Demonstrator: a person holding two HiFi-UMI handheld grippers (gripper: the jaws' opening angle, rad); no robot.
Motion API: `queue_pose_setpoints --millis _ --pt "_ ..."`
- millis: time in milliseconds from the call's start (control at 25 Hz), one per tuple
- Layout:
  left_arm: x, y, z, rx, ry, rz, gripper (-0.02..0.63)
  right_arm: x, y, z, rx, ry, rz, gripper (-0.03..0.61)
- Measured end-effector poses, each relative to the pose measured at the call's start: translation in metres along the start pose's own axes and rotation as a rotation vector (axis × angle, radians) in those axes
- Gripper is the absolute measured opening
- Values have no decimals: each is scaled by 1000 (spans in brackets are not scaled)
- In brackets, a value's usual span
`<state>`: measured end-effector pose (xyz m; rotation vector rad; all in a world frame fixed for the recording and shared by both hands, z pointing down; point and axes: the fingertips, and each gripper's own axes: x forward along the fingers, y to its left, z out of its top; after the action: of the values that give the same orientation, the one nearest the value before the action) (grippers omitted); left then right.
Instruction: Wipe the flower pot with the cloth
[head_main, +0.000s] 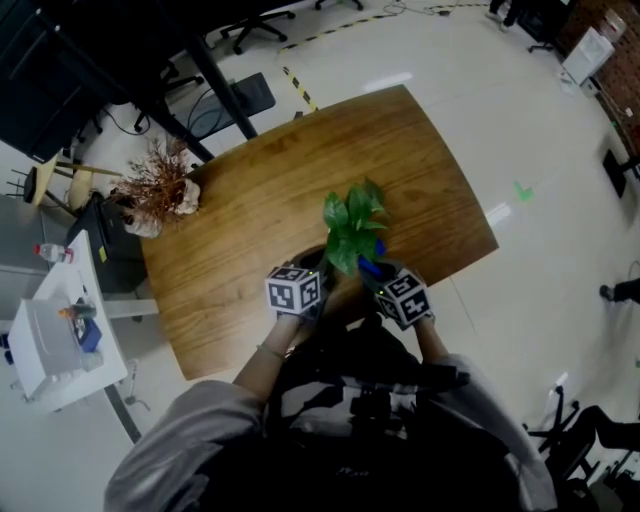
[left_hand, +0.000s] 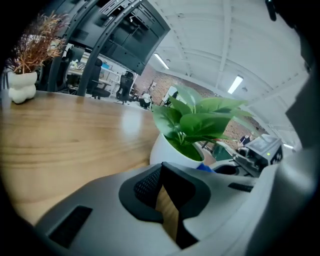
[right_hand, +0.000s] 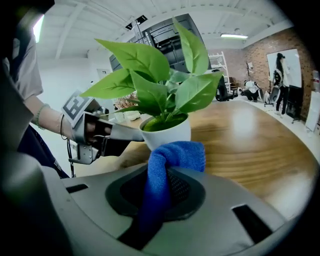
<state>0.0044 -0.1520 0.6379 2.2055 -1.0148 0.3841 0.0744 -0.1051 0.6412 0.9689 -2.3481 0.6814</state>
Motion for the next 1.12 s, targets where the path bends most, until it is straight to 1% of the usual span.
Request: queue_pose_setpoints --millis 200,360,520,680,800,960,1120 --pt "10 13 17 3 -19 23 6 11 18 -6 5 34 36 57" --pt "11 15 20 -7 -29 35 6 6 16 0 30 -5 31 57" --pt "1 7 10 -26 -33 34 6 -17 -5 2 72 -35 -27 57" --pt "-5 -11 -10 -51 -20 11 6 -28 -33 15 65 -73 -83 57" --pt "-1 -24 -18 -32 2 -19 6 -29 -50 33 51 -104 -106 57" --pt "4 -29 -8 -13 -13 -31 6 -24 -53 50 37 -124 -80 57" --pt "2 -17 4 -2 -25 -11 6 -13 -43 47 29 -104 -55 57"
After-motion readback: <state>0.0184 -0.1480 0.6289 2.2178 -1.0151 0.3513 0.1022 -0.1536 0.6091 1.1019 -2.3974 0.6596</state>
